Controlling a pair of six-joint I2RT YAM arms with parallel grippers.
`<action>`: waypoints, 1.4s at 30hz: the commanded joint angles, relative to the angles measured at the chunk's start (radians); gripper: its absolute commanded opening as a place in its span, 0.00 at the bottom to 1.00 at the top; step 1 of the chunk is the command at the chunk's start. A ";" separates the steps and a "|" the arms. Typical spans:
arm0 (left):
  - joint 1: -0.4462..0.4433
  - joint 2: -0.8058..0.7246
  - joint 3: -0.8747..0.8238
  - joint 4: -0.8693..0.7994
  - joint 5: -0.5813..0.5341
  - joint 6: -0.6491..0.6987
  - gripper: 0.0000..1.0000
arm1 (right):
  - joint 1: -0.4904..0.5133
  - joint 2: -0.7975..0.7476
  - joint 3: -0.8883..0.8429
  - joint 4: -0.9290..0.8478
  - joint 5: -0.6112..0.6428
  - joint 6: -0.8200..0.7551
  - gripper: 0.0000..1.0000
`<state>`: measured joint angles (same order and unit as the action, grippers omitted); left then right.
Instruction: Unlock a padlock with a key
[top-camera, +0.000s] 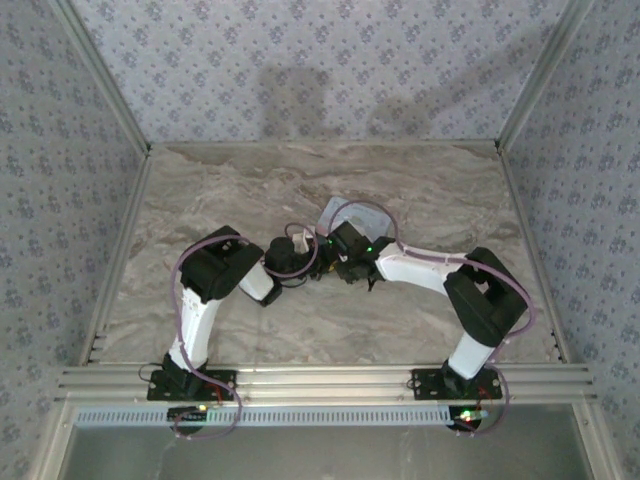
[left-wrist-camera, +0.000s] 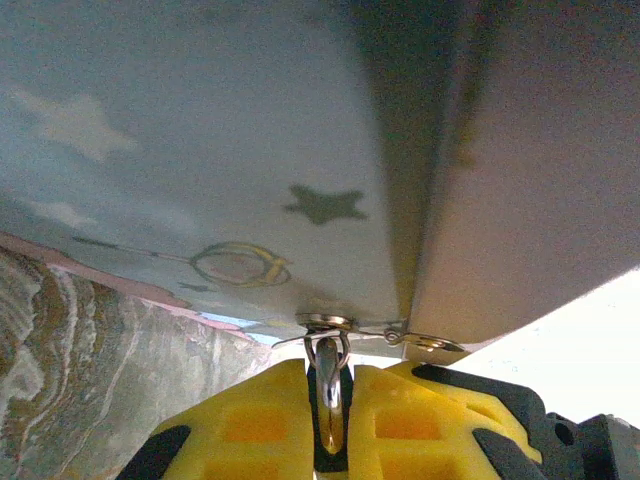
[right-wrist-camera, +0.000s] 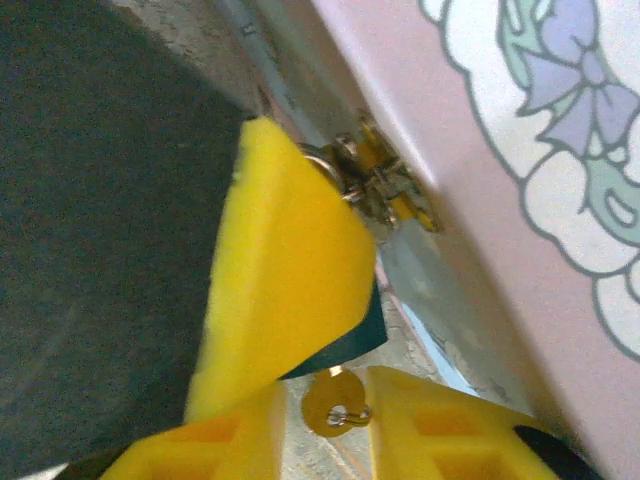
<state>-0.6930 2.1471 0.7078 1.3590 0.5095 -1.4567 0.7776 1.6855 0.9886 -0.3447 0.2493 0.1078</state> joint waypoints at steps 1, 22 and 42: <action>-0.003 -0.016 -0.007 0.042 0.047 0.005 0.00 | 0.005 0.021 0.042 -0.006 0.015 -0.017 0.17; 0.018 -0.039 -0.124 0.003 -0.014 0.054 0.51 | -0.058 -0.020 -0.068 0.112 -0.251 -0.032 0.00; 0.184 -0.588 -0.047 -0.924 -0.225 0.490 0.67 | -0.054 -0.012 -0.036 0.028 -0.253 -0.230 0.00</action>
<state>-0.5159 1.6276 0.5552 0.7776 0.3729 -1.1599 0.7139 1.6516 0.9058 -0.2379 0.0071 -0.0731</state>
